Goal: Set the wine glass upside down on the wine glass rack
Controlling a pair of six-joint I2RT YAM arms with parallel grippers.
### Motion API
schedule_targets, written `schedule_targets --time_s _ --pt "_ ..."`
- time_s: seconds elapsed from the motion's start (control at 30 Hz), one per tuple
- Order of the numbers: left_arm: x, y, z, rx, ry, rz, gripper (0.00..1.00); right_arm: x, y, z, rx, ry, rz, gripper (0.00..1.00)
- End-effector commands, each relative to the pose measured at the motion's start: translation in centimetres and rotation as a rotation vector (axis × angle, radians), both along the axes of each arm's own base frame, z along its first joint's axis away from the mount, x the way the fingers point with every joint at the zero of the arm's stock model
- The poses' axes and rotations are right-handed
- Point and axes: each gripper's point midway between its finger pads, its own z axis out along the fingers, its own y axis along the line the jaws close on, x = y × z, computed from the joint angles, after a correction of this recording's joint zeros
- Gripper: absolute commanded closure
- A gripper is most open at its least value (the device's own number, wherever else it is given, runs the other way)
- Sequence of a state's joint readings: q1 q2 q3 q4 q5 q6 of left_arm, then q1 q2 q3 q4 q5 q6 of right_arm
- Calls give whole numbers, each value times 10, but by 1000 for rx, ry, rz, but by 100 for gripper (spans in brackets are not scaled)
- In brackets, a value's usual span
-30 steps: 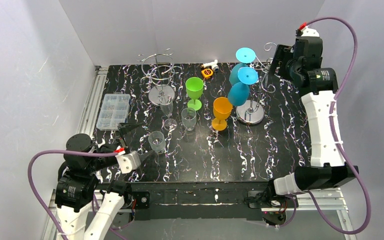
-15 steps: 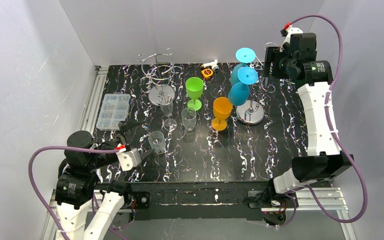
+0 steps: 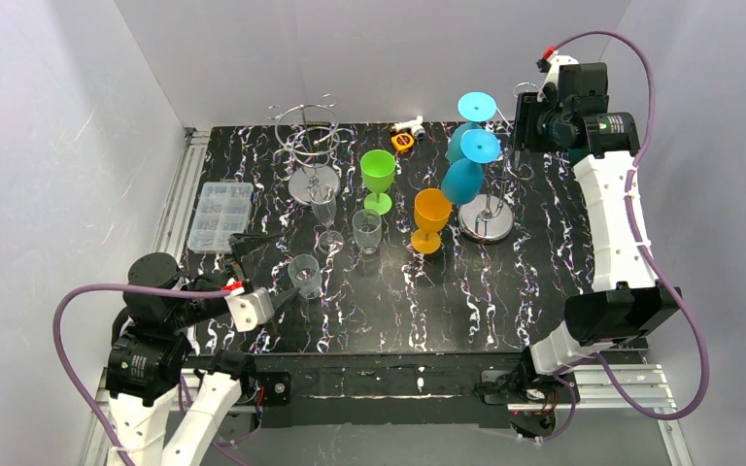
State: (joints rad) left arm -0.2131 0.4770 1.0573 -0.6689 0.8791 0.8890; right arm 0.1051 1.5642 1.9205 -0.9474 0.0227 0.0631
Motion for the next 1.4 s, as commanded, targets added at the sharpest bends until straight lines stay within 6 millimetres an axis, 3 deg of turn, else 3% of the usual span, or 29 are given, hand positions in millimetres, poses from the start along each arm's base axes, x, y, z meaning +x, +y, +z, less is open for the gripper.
schedule_targets --time_s 0.0,0.17,0.43,0.83,1.2,1.37 --pt "-3 -1 8 -1 -8 -11 2 6 6 9 32 -31 23 55" --pt "-4 -1 7 -2 -6 -14 2 6 6 6 59 -35 -8 67" --pt "-4 -1 7 -3 -8 -14 2 7 -5 1 180 -102 -213 97" --pt "-6 -1 7 -2 -17 -14 2 24 -20 28 348 -250 -444 99" --pt "-7 0 6 3 -32 -13 2 30 -19 8 580 -299 -612 99" --pt "-8 1 6 3 -33 -10 2 23 -23 17 579 -323 -628 99"
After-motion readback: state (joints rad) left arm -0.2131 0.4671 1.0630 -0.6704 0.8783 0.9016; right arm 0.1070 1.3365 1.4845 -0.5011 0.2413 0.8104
